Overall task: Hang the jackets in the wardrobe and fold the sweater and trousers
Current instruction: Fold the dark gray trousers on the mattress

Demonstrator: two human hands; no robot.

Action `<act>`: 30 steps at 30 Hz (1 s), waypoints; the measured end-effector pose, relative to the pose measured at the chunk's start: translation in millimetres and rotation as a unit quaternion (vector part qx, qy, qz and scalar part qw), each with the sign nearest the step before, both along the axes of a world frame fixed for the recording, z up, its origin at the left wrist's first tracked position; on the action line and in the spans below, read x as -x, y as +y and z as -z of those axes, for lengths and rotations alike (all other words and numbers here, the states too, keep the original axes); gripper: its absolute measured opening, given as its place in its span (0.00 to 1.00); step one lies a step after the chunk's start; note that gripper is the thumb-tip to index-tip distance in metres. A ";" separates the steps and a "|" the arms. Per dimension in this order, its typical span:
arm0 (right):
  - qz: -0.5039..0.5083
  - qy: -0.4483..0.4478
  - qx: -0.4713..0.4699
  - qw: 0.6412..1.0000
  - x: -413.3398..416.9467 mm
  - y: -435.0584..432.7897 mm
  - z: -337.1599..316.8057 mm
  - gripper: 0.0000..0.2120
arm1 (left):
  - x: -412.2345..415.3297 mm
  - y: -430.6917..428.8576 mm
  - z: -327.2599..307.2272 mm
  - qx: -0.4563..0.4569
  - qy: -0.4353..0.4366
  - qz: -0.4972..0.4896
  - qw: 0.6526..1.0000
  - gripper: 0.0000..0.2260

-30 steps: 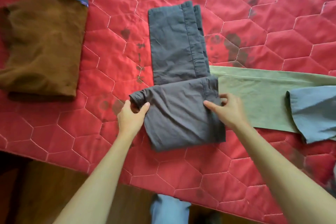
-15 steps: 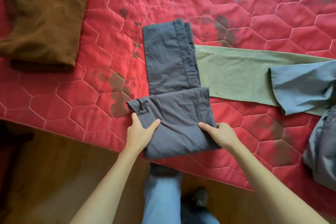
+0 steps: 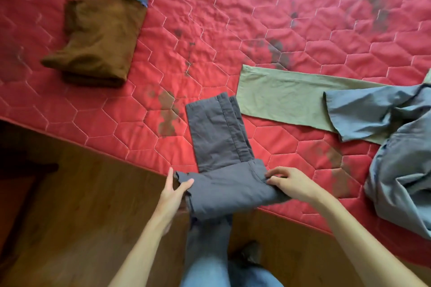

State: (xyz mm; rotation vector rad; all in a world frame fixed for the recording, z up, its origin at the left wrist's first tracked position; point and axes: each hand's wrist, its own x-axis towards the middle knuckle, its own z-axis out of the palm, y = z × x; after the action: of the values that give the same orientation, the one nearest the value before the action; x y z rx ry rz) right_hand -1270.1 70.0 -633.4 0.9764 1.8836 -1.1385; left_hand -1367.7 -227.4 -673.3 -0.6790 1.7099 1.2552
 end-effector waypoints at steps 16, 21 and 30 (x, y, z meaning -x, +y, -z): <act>0.042 0.276 -0.231 0.932 218.9 10.2 86.2 0.27 | 193.3 67.5 49.0 0.187 0.202 0.116 0.954 0.23; -0.326 0.314 -0.263 0.852 191.8 -39.2 115.3 0.31 | 173.9 95.9 63.2 0.257 0.490 0.369 0.747 0.24; -0.432 0.246 -0.267 0.826 185.6 -2.6 153.2 0.35 | 178.1 91.5 130.2 0.248 0.485 0.582 0.604 0.30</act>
State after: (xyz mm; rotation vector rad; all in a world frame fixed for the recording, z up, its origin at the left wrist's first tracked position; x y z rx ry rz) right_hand -1455.7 67.4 -786.5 -0.0436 2.7095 -0.2996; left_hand -1545.8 -135.9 -803.6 1.0622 2.6138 0.0290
